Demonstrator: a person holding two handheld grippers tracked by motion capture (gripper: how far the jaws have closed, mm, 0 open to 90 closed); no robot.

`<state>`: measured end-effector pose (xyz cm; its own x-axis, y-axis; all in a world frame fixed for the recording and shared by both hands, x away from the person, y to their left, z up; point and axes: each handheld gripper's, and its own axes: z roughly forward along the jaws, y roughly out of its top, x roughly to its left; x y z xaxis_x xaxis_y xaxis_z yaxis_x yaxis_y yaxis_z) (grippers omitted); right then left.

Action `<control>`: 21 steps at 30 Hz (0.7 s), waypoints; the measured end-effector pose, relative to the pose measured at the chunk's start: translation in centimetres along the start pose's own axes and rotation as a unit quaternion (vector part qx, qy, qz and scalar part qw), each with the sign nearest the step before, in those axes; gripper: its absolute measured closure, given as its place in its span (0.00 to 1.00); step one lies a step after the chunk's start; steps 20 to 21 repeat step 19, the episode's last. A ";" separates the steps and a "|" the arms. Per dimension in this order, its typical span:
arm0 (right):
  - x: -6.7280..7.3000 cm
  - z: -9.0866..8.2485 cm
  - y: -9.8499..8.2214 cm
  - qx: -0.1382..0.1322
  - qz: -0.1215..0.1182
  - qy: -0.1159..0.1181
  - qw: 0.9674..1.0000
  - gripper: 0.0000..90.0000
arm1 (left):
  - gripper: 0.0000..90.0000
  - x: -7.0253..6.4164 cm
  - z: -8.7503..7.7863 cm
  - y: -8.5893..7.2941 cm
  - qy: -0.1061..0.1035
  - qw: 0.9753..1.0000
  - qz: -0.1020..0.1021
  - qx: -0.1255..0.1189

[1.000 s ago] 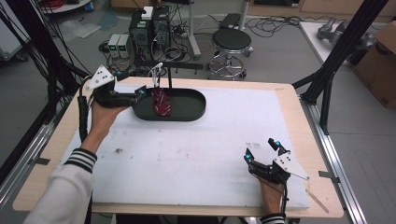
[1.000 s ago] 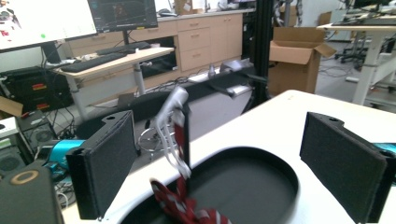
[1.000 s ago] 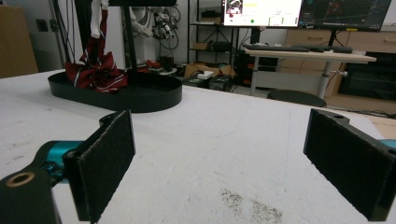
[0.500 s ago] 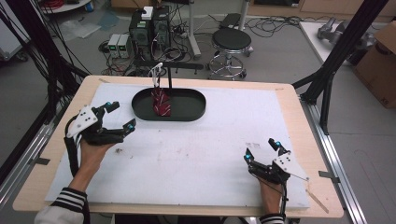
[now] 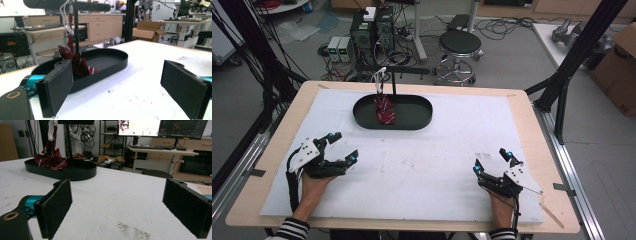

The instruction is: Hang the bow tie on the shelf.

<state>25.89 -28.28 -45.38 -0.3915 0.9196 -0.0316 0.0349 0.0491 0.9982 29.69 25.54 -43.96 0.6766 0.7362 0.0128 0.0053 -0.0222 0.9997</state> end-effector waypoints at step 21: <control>-0.1 -0.1 0.0 -0.006 0.007 -0.001 1.000 0.09 | 0.13 -0.3 -0.5 -1.4 0.009 1.000 -0.002 -0.005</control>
